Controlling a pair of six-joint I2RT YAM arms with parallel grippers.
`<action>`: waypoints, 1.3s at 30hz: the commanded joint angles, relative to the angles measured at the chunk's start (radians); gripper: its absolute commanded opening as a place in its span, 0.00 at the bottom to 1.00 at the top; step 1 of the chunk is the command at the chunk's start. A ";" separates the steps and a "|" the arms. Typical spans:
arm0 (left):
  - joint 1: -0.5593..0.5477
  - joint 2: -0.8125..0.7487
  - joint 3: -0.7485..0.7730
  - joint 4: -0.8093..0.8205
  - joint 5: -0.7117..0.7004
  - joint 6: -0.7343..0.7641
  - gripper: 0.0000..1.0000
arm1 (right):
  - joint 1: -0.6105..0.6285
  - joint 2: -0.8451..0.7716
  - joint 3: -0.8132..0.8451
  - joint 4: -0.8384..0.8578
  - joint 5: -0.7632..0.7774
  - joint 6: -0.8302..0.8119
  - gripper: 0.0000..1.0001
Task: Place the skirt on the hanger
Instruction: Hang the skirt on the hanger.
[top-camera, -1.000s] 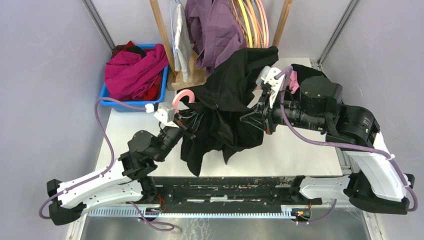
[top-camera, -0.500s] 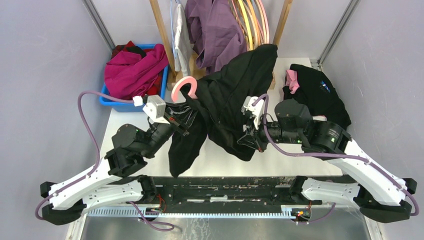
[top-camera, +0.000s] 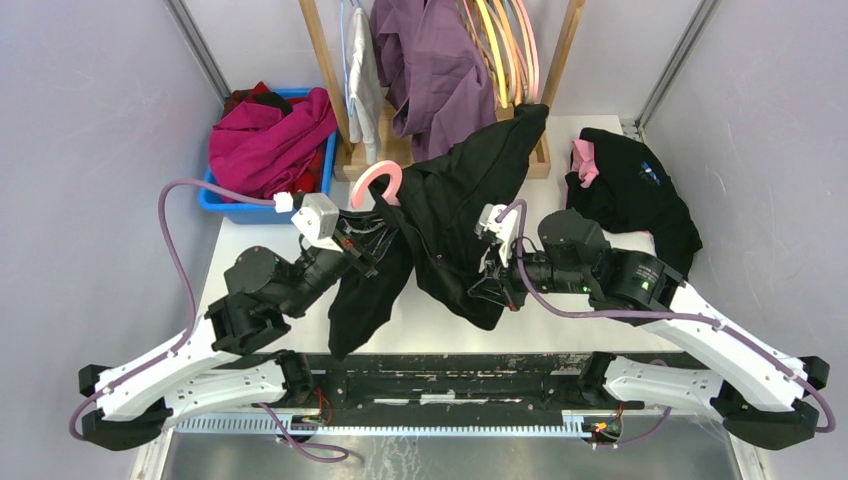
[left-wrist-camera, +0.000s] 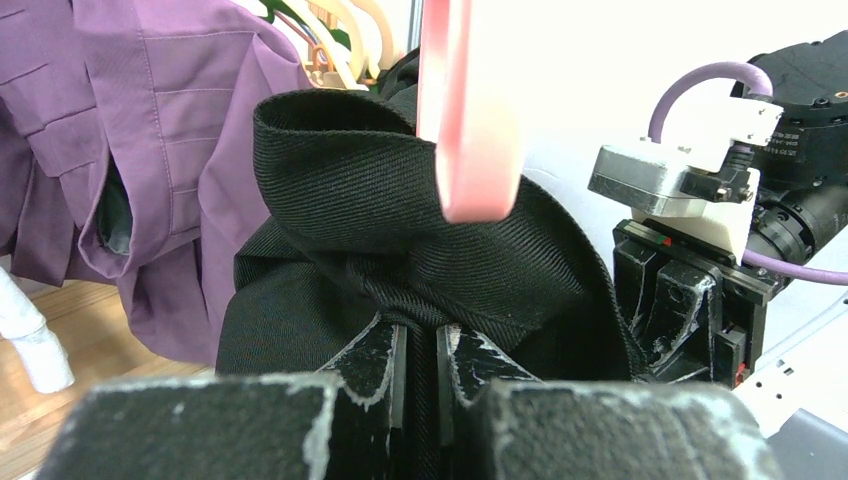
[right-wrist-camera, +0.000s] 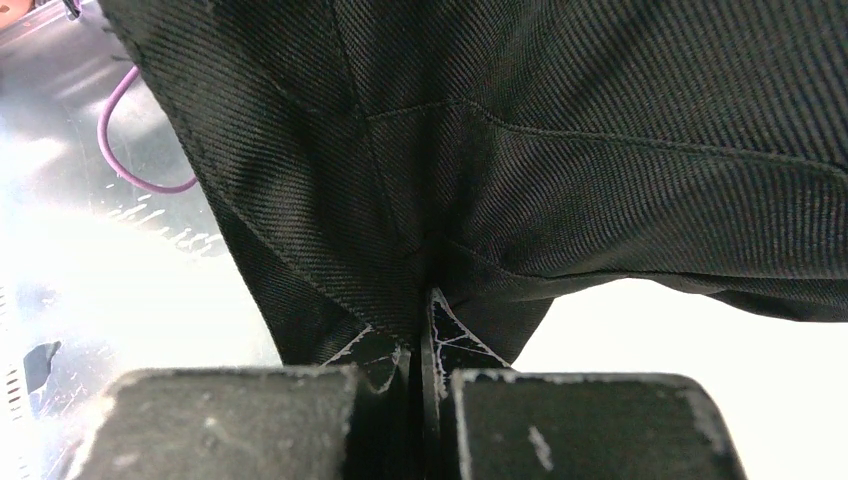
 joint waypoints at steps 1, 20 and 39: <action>0.008 -0.048 0.082 0.161 -0.018 0.007 0.04 | 0.006 0.013 -0.015 0.009 -0.038 0.009 0.01; 0.008 -0.103 0.097 0.115 0.022 -0.032 0.05 | 0.006 0.052 -0.110 0.024 -0.106 -0.005 0.28; 0.008 -0.104 0.124 -0.163 0.160 -0.065 0.06 | 0.006 -0.148 0.046 -0.010 -0.318 -0.009 0.55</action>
